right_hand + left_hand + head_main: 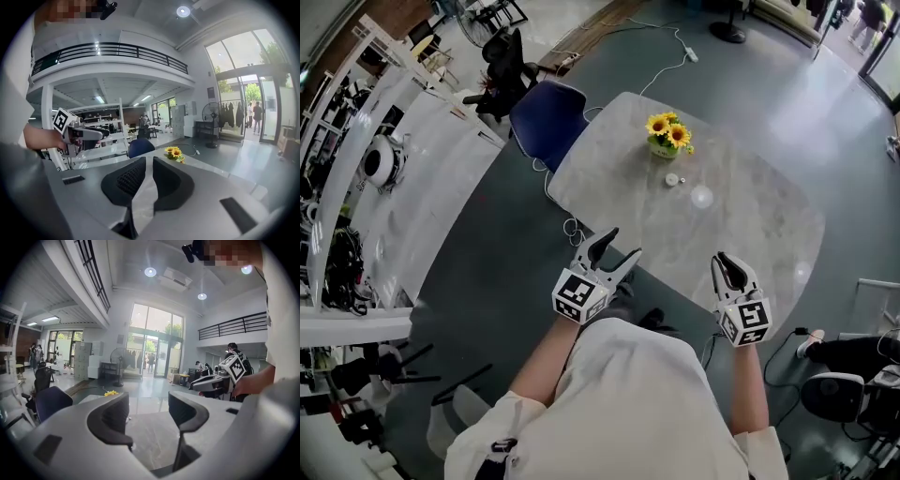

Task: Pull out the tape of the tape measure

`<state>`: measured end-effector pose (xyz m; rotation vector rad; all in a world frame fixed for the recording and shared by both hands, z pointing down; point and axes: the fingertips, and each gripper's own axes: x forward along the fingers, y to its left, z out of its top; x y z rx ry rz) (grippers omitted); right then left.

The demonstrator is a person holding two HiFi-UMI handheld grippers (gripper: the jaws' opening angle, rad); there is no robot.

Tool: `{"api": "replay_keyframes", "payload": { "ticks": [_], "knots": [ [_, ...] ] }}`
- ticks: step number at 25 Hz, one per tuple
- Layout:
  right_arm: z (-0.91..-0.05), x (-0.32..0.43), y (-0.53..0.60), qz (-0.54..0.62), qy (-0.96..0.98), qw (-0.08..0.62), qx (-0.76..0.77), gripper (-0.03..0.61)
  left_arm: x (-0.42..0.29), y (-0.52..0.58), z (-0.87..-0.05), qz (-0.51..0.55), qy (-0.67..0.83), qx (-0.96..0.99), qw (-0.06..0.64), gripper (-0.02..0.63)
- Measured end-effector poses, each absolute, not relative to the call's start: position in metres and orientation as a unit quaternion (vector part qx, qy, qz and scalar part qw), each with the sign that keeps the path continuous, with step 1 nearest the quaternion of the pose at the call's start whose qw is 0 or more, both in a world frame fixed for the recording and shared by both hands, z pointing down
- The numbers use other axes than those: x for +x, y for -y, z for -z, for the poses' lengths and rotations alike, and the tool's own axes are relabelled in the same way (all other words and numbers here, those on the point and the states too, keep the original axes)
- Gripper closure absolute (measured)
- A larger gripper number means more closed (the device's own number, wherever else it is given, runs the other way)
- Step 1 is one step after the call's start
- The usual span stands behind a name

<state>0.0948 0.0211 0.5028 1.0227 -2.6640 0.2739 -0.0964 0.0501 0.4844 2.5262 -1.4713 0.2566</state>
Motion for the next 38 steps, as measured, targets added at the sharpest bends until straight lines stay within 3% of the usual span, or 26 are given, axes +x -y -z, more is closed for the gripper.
{"api": "replay_keyframes", "payload": {
  "ticks": [11,22,38],
  "knots": [
    [-0.504,0.066,0.036,-0.101,0.904,0.149,0.388,0.512,-0.129,0.033,-0.490,-0.094,0.457,0.878,0.110,0.353],
    [-0.548,0.035,0.098,-0.136,0.877,0.173,0.427,0.512,-0.139,0.118,-0.554,-0.143,0.372,0.907,0.138,0.353],
    [-0.603,0.031,0.149,-0.190,0.834,0.203,0.477,0.512,-0.109,0.199,-0.641,-0.205,0.268,0.926,0.171,0.353]
  ]
}}
